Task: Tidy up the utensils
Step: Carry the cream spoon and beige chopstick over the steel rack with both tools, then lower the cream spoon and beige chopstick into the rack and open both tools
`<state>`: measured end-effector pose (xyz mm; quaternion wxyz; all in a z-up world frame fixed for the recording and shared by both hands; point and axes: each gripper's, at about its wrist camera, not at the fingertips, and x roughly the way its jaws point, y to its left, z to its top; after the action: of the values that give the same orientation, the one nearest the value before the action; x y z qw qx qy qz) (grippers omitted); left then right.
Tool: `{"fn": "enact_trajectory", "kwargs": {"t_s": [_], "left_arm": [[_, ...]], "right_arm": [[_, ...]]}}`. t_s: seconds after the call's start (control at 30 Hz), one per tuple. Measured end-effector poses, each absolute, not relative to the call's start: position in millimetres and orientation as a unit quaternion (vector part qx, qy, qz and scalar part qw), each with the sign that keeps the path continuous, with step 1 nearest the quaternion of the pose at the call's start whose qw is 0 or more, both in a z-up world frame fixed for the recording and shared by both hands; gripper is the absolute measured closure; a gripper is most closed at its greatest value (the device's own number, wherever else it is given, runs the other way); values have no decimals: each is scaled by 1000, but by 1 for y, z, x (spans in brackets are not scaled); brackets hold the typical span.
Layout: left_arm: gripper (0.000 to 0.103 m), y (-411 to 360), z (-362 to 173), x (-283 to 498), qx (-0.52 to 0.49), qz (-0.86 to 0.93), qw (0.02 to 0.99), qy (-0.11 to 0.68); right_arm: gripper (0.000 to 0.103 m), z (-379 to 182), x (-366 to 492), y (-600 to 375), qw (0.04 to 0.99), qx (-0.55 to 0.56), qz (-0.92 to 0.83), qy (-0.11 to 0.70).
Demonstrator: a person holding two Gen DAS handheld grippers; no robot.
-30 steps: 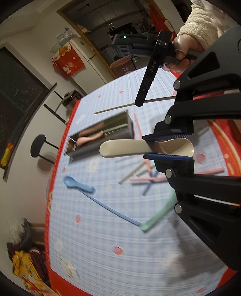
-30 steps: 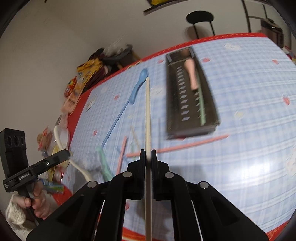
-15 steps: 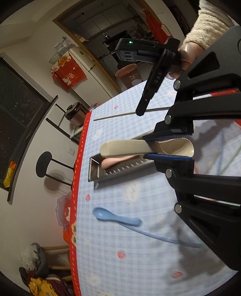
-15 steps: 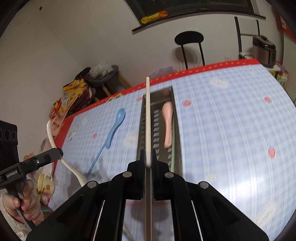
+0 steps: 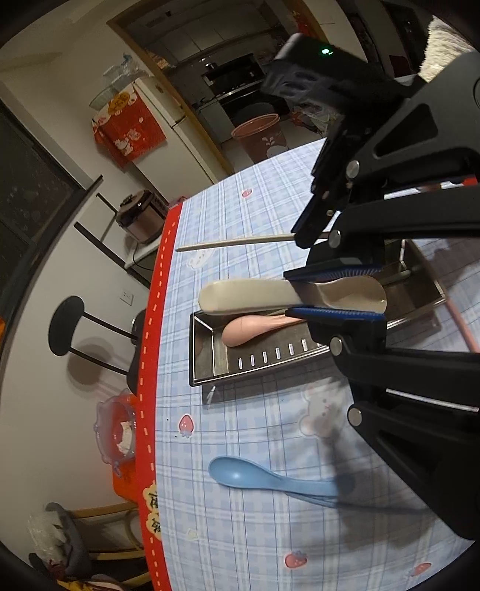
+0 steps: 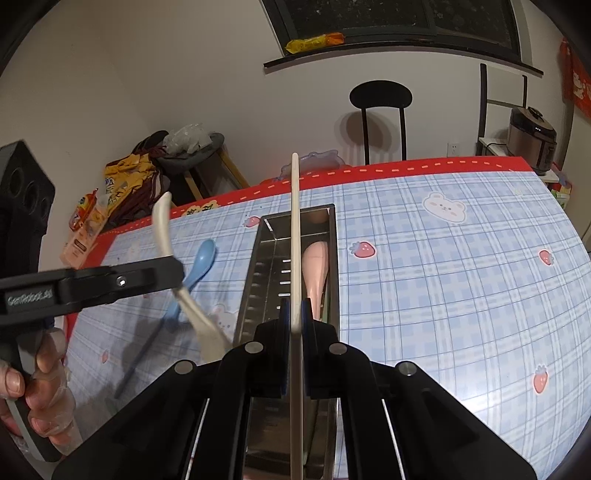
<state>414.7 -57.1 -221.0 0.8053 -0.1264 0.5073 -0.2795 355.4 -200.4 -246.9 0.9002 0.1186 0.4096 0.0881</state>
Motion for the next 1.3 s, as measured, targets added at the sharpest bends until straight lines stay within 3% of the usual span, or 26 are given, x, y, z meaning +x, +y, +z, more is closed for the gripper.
{"fn": "enact_trajectory", "kwargs": {"t_s": [0.8, 0.9, 1.1, 1.17, 1.23, 1.27, 1.3], "left_arm": [[86, -84, -279, 451, -111, -244, 776, 571], [73, -80, -267, 448, -110, -244, 786, 558], [48, -61, -224, 432, -85, -240, 819, 514], [31, -53, -209, 422, -67, -235, 833, 497], [15, -44, -197, 411, -53, -230, 845, 480], [11, -40, -190, 403, -46, -227, 852, 469], [10, -33, -184, 395, -38, -226, 858, 459]], "right_arm": [[96, -280, 356, -199, 880, 121, 78, 453], [93, -272, 353, -201, 881, 119, 74, 451], [51, -253, 331, -202, 888, 124, 65, 438], [30, -247, 317, -200, 891, 126, 63, 431], [16, -241, 303, -197, 895, 128, 58, 424], [6, -239, 297, -196, 895, 127, 55, 424], [5, -237, 292, -194, 896, 125, 54, 423]]}}
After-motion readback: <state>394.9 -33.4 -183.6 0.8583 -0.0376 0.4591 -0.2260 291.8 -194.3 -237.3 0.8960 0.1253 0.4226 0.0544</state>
